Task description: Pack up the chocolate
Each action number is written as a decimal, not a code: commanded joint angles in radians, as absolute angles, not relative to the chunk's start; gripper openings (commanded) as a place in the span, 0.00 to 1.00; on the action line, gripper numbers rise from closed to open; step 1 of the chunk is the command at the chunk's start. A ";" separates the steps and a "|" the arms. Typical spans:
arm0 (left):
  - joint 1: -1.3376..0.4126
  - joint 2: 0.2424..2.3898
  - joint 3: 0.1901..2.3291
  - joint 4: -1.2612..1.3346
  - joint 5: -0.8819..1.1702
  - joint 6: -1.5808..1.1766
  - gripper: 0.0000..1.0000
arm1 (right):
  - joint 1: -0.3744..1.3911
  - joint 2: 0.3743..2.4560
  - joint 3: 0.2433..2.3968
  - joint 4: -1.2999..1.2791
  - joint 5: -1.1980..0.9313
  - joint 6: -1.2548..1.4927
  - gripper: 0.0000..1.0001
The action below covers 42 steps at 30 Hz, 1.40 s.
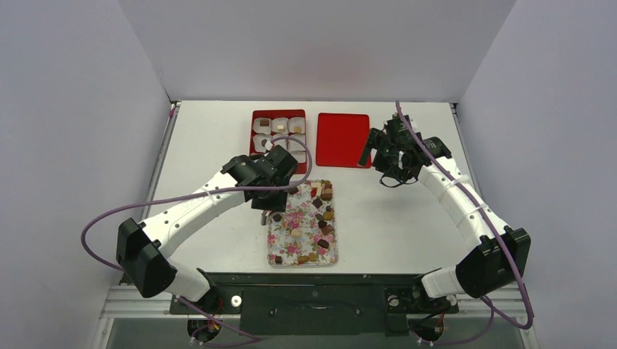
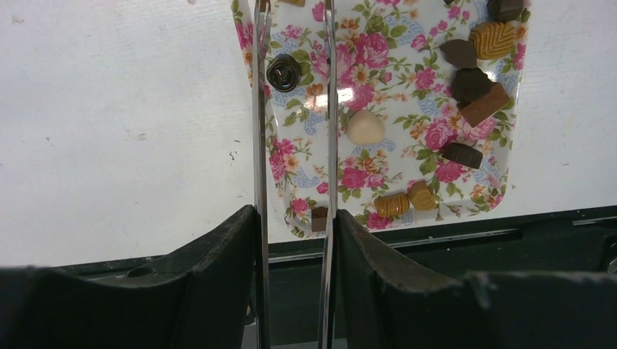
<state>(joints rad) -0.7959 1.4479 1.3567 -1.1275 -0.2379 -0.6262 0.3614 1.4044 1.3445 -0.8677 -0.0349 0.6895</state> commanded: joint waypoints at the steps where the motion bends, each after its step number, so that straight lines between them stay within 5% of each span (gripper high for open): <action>1: -0.799 1.438 1.331 -1.057 -0.229 -0.645 0.40 | 0.367 1.378 1.336 -0.841 -0.025 0.690 0.83; 27: -0.783 1.533 1.309 -0.998 -0.265 -0.590 0.38 | 0.356 1.393 1.355 -0.842 -0.030 0.684 0.83; 42: -0.782 1.534 1.363 -1.043 -0.268 -0.567 0.29 | 0.356 1.400 1.380 -0.848 -0.034 0.681 0.83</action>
<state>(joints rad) -0.7887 1.5364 1.2980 -1.0374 -0.2512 -0.5858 0.3603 1.4044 1.3407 -0.8680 -0.0353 0.6891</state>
